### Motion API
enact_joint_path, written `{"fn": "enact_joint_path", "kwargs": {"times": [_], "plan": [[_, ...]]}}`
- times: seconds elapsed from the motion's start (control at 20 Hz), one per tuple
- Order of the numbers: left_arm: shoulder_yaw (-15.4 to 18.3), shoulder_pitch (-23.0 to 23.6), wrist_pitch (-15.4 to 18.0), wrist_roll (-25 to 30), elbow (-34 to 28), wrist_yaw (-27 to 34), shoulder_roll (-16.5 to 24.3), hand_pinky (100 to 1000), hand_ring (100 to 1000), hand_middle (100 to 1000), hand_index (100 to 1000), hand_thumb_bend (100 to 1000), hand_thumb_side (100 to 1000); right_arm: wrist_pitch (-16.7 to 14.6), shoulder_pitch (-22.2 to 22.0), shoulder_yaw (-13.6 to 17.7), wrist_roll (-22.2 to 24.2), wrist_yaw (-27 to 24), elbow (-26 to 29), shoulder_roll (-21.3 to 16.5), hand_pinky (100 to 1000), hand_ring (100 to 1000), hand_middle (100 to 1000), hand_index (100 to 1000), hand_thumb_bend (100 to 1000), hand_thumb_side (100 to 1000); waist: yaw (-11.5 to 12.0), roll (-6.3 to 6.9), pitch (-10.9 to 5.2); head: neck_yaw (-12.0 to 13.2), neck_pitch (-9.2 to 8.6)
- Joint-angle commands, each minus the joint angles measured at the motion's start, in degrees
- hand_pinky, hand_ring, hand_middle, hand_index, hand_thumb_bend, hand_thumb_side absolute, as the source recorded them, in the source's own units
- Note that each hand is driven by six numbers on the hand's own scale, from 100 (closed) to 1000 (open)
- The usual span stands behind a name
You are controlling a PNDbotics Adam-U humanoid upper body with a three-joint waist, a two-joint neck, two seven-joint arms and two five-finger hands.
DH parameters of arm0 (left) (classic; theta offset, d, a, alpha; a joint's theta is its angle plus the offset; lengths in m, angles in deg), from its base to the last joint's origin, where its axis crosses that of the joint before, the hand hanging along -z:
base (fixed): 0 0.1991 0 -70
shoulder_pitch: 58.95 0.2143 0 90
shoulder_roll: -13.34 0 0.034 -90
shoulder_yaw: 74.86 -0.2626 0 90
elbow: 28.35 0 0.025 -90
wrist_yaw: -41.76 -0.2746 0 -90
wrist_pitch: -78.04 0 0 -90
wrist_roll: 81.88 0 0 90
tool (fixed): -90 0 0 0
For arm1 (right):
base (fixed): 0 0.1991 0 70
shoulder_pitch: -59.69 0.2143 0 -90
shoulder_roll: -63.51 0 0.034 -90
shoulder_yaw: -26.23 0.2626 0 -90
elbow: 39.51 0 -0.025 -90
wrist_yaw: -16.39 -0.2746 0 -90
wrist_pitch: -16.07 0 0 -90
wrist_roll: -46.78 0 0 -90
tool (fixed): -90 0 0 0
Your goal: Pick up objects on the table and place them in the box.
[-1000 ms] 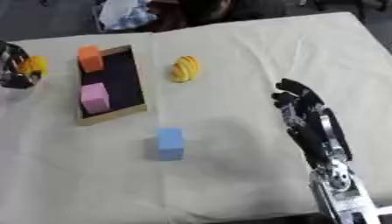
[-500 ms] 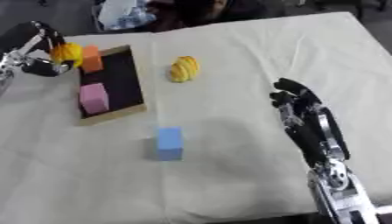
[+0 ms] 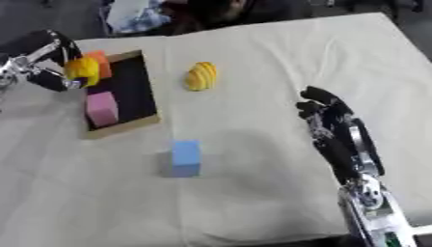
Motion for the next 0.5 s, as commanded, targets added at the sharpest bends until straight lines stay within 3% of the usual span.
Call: {"fn": "enact_joint_path", "kwargs": {"times": [0.05,0.5], "plan": [[0.5,-0.7,-0.1,1.5,-1.0,0.1,0.6,606,547,568,697,428,207,-0.1,0.7,0.2,0.3,-0.2,0.7,-0.6,798,782,784,845,100,531,0.1,0.35,-0.53,-0.2,0.27],[0.5,-0.2,0.2,1.2,-0.1,-1.3,-0.2,662,612,651,775,557,294,-0.1,0.8,0.2,0.4,-0.3,0.6,-0.6,799,782,784,845,100,532,0.1,0.40,-0.46,-0.3,0.27]]}}
